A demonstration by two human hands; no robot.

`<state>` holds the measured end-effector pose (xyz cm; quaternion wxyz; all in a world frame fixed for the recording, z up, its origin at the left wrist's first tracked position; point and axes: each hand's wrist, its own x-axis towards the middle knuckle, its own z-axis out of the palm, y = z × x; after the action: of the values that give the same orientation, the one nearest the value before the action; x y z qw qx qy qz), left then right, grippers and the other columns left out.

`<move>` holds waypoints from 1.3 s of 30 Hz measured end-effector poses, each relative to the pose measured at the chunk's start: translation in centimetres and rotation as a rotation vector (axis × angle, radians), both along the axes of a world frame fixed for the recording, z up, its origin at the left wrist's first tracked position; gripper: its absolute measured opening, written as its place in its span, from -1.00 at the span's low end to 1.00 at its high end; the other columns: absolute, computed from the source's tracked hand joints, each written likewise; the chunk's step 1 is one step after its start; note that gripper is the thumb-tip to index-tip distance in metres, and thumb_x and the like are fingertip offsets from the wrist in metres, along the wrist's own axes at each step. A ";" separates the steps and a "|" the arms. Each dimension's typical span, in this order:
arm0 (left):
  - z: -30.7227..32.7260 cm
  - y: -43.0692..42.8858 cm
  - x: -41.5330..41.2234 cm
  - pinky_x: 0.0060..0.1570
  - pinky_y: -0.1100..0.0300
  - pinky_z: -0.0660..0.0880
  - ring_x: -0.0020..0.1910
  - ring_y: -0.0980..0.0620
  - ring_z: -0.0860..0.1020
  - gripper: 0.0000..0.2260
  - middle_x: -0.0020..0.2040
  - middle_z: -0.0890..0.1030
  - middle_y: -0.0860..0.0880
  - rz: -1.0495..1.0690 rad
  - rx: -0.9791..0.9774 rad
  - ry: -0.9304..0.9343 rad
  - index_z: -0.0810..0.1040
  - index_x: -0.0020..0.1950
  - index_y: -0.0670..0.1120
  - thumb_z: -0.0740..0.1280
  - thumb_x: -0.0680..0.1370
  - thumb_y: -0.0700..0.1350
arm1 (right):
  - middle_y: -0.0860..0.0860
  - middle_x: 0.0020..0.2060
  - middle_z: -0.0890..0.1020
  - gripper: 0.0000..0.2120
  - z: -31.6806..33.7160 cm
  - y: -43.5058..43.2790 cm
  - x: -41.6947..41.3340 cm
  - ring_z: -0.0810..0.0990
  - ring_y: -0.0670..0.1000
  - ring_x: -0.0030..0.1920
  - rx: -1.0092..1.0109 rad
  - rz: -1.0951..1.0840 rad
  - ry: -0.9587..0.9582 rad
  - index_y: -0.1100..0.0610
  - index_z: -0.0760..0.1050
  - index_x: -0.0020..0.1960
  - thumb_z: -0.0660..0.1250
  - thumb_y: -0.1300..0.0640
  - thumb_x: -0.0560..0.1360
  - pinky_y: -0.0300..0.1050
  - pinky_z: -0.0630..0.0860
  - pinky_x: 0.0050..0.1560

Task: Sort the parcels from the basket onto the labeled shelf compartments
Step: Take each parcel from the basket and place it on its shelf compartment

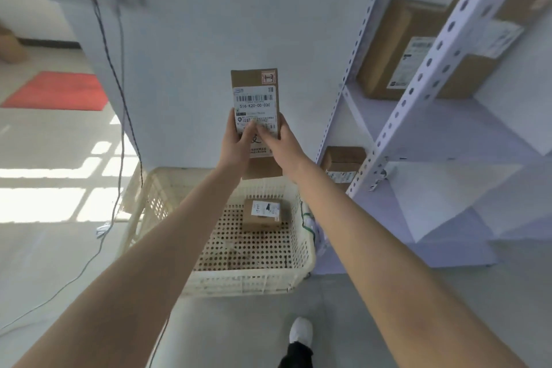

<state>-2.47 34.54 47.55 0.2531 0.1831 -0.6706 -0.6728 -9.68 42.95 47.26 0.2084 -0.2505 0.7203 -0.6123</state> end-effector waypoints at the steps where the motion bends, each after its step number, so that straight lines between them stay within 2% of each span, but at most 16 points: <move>1: 0.9 0.0 0.3 -0.17 0.40 0.55 -0.04 0.23 0.59 -0.68 0.14 0.58 0.01 -0.017 -0.005 0.013 0.31 0.43 -0.06 0.16 0.66 -0.16 | -0.02 0.30 0.54 -0.50 0.8 0.2 0.5 0.53 0.03 0.28 -0.011 -0.015 0.013 0.01 0.30 0.43 0.28 -0.14 0.56 0.11 0.46 0.34; 6: 5.0 0.8 1.3 -0.21 0.43 0.53 -0.06 0.28 0.57 -0.69 0.08 0.57 0.11 -0.070 -0.046 0.062 0.32 0.42 -0.01 0.16 0.66 -0.14 | 0.01 0.30 0.54 -0.48 5.1 1.1 2.1 0.52 0.07 0.28 -0.052 -0.076 0.081 0.04 0.29 0.43 0.29 -0.13 0.55 0.12 0.46 0.34; 9: 6.9 1.5 1.5 -0.22 0.42 0.52 -0.06 0.30 0.57 -0.68 0.11 0.58 0.10 -0.112 -0.065 0.095 0.32 0.42 -0.01 0.16 0.66 -0.12 | 0.02 0.30 0.54 -0.52 7.2 2.2 2.6 0.52 0.08 0.28 -0.069 -0.111 0.107 0.04 0.30 0.42 0.29 -0.10 0.57 0.12 0.46 0.33; 13: 8.8 3.3 1.0 -0.16 0.38 0.55 0.01 0.20 0.60 -0.68 0.17 0.58 0.04 -0.181 -0.100 0.141 0.32 0.43 -0.01 0.15 0.67 -0.12 | 0.00 0.31 0.53 -0.51 9.2 4.7 2.6 0.52 0.03 0.25 -0.111 -0.148 0.123 0.03 0.29 0.45 0.28 -0.08 0.58 -0.04 0.49 0.27; 16: 9.6 5.2 0.3 -0.25 0.45 0.51 -0.11 0.35 0.60 -0.68 0.16 0.58 0.05 -0.228 -0.114 0.146 0.32 0.44 -0.01 0.12 0.68 -0.12 | -0.01 0.34 0.51 -0.51 10.2 7.0 2.1 0.50 -0.03 0.23 -0.121 -0.172 0.130 0.03 0.27 0.47 0.27 -0.04 0.60 -0.19 0.46 0.17; 19: 10.3 7.0 -0.4 -0.25 0.48 0.50 -0.14 0.40 0.59 -0.68 0.16 0.58 0.08 -0.266 -0.112 0.163 0.31 0.44 -0.02 0.12 0.68 -0.12 | -0.01 0.37 0.49 -0.50 11.3 9.3 1.5 0.47 0.02 0.32 -0.106 -0.178 0.143 0.04 0.26 0.49 0.26 -0.05 0.60 -0.10 0.46 0.27; 22: 10.5 8.6 -1.3 -0.14 0.45 0.51 -0.02 0.36 0.59 -0.64 0.23 0.57 0.07 -0.295 -0.117 0.182 0.28 0.48 -0.01 0.14 0.67 -0.09 | -0.01 0.35 0.49 -0.52 12.1 11.5 1.2 0.49 -0.05 0.25 -0.125 -0.185 0.144 0.07 0.26 0.48 0.25 -0.01 0.61 -0.38 0.45 0.02; 23: 10.5 9.2 -1.4 -0.11 0.44 0.52 0.03 0.33 0.59 -0.61 0.26 0.56 0.06 -0.303 -0.116 0.179 0.25 0.50 0.00 0.15 0.67 -0.07 | -0.01 0.35 0.49 -0.52 12.3 12.2 1.2 0.49 -0.06 0.25 -0.140 -0.186 0.146 0.07 0.25 0.48 0.25 0.00 0.62 -0.40 0.44 -0.02; 26: 10.5 11.3 -1.5 -0.08 0.39 0.55 0.07 0.29 0.59 -0.58 0.26 0.56 0.10 -0.296 -0.116 0.168 0.22 0.51 0.06 0.17 0.66 -0.03 | 0.00 0.36 0.49 -0.52 12.5 14.2 0.7 0.47 -0.02 0.32 -0.147 -0.166 0.160 0.05 0.24 0.49 0.24 0.00 0.62 -0.34 0.43 0.09; 29: 10.6 13.4 -1.1 0.02 0.29 0.56 0.10 0.24 0.59 -0.58 0.26 0.55 0.08 -0.256 -0.107 0.178 0.21 0.51 0.05 0.17 0.65 -0.03 | 0.00 0.36 0.50 -0.54 12.8 15.9 0.8 0.47 -0.06 0.30 -0.129 -0.110 0.148 0.08 0.26 0.48 0.23 0.01 0.63 -0.38 0.45 0.06; 32: 10.5 15.1 -0.5 0.16 0.13 0.54 0.20 0.13 0.55 -0.51 0.34 0.50 0.03 -0.209 -0.093 0.172 0.12 0.55 0.08 0.18 0.64 0.03 | -0.03 0.34 0.50 -0.54 12.9 17.4 0.9 0.46 -0.02 0.32 -0.133 -0.059 0.152 0.07 0.27 0.48 0.22 0.00 0.63 -0.17 0.45 0.26; 35: 10.6 16.7 0.2 0.33 -0.05 0.42 0.30 0.07 0.49 -0.43 0.38 0.46 0.06 -0.143 -0.107 0.183 0.09 0.56 0.14 0.24 0.60 0.11 | -0.16 0.22 0.52 -0.56 13.4 19.2 1.5 0.46 -0.08 0.24 -0.145 -0.009 0.150 0.05 0.29 0.47 0.21 -0.01 0.63 -0.27 0.43 0.15; 39: 11.0 20.2 0.9 0.35 -0.07 0.40 0.33 0.05 0.48 -0.44 0.39 0.47 0.05 -0.101 -0.116 0.229 0.13 0.55 0.13 0.27 0.59 0.08 | -0.05 0.33 0.52 -0.55 13.4 22.4 1.7 0.48 -0.05 0.31 -0.165 0.014 0.182 0.04 0.31 0.46 0.23 -0.05 0.61 -0.14 0.42 0.29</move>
<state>-1.58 54.73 58.52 0.3041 0.0562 -0.6835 -0.6612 -7.94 65.34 60.68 0.1249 -0.3266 0.6817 -0.6426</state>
